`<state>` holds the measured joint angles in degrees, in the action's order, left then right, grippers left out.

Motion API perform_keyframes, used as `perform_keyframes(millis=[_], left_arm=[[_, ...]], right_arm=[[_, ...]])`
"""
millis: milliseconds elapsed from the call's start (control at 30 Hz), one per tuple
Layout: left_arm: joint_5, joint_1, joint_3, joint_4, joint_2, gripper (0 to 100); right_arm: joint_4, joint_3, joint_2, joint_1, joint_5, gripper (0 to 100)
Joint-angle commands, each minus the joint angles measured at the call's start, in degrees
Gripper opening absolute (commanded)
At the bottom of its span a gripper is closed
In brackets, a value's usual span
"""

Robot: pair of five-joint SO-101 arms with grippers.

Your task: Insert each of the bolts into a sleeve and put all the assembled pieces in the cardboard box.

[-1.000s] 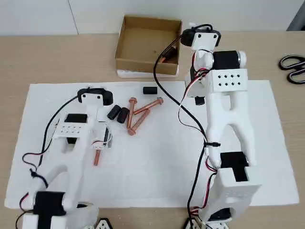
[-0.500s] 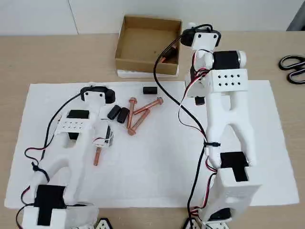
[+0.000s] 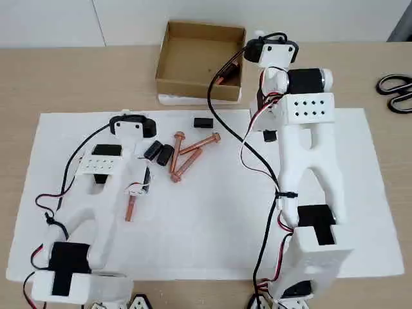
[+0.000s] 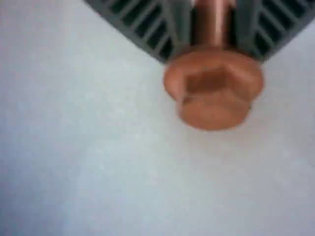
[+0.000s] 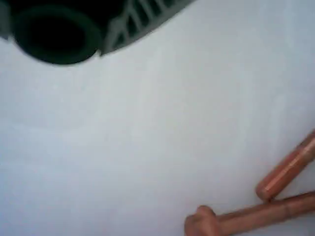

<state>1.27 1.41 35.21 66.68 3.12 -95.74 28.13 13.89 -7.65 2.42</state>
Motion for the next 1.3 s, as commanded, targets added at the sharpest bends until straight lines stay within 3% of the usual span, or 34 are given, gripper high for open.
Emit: perform_keyframes(millis=[0, 267, 600, 967, 1267], left_arm=[[-0.09, 0.35, -5.93, 4.22, 2.99, 1], [-0.18, 0.35, -20.0, 16.26, 8.62, 1], [-0.18, 0.7, -23.69, 20.92, 11.08, 1], [-0.18, 0.44, -23.69, 22.77, 12.13, 1], [-0.18, 0.35, -23.78, 20.66, 12.13, 1]], right_arm=[[-0.31, 3.34, -0.84, 0.22, -0.53, 0.4], [-0.31, 3.34, -2.95, 0.13, -0.53, 0.5], [0.04, -3.25, -29.67, 0.22, 0.88, 0.9], [25.19, -46.15, -66.77, 0.66, 1.58, 0.7], [45.23, -70.33, -78.11, 2.33, 0.88, 0.4]])
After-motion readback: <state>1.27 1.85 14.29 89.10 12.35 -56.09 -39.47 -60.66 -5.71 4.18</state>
